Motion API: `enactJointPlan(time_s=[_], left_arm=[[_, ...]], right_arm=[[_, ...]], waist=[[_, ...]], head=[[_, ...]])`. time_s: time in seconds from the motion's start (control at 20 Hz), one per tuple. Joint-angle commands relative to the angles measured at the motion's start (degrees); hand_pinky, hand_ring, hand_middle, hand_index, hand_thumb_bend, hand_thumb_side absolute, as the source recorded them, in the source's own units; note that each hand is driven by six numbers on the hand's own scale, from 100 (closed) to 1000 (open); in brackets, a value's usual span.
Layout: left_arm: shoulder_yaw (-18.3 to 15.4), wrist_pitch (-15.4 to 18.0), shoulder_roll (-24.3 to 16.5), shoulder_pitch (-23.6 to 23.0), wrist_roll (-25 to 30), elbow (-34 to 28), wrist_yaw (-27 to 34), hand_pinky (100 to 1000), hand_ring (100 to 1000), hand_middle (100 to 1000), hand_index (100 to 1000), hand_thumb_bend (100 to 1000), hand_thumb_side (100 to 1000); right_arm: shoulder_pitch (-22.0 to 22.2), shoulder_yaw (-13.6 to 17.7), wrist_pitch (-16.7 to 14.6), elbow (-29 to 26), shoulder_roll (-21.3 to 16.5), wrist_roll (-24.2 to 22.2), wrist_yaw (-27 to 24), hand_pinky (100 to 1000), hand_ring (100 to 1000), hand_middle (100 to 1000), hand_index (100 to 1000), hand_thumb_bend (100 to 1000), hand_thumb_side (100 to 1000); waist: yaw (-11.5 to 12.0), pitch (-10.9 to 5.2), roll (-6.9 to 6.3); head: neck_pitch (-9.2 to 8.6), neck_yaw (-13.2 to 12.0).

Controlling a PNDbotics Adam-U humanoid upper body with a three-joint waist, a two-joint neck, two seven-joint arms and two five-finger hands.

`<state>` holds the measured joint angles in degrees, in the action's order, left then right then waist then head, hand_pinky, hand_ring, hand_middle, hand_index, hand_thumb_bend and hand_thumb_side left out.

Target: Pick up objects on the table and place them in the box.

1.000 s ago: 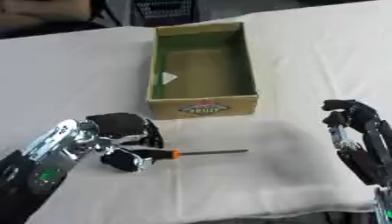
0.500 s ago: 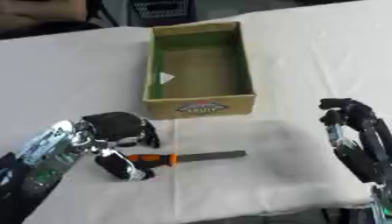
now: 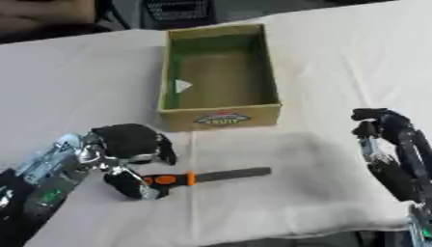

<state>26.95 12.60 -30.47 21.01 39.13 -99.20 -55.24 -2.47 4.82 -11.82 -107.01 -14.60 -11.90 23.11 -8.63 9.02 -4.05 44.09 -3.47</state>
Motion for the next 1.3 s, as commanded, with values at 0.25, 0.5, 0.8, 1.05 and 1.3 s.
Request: enactJointPlan(time_s=[0.25,0.5,0.8,1.05,1.3], left_arm=[[-1.4,-1.0,-2.5,0.6,1.8,-2.1,3.0,667,645,638,812,515,611],[-0.6,-0.8,-2.9,0.6,2.5,-2.1,2.6,669,646,627,798,484,583],[0.2,0.2,-3.1,1.3,2.2,-2.7,-0.5,667,642,615,785,449,550],[0.6,0.2,-2.3,0.8,1.2,-1.9,-1.5,661,627,603,770,451,508],[0.8,0.1,-1.5,0.3,1.0,-0.4,-0.7,646,610,594,762,429,454]], right_arm=[[-0.5,0.4,0.0,-0.8,-1.0,0.0,0.1,504,595,678,791,107,788],[-0.5,0.4,0.0,-0.7,-0.9,-0.1,0.0,504,595,678,791,107,788],[-0.6,0.3,-0.1,-0.8,-0.9,-0.2,0.0,503,594,678,791,107,788],[-0.5,0.3,-0.1,-0.8,-0.9,-0.2,0.0,503,594,678,791,108,787],[-0.5,0.4,-0.1,-0.8,-0.9,-0.1,0.0,503,594,678,791,108,787]], waist=[[0.0,-0.84,0.16],[-0.1,-0.80,0.15],[-0.2,-0.76,0.10],[0.1,-0.66,0.12],[0.4,-0.56,0.20]], head=[[0.02,0.6],[0.02,0.5],[0.02,0.5],[0.02,0.5],[0.02,0.7]])
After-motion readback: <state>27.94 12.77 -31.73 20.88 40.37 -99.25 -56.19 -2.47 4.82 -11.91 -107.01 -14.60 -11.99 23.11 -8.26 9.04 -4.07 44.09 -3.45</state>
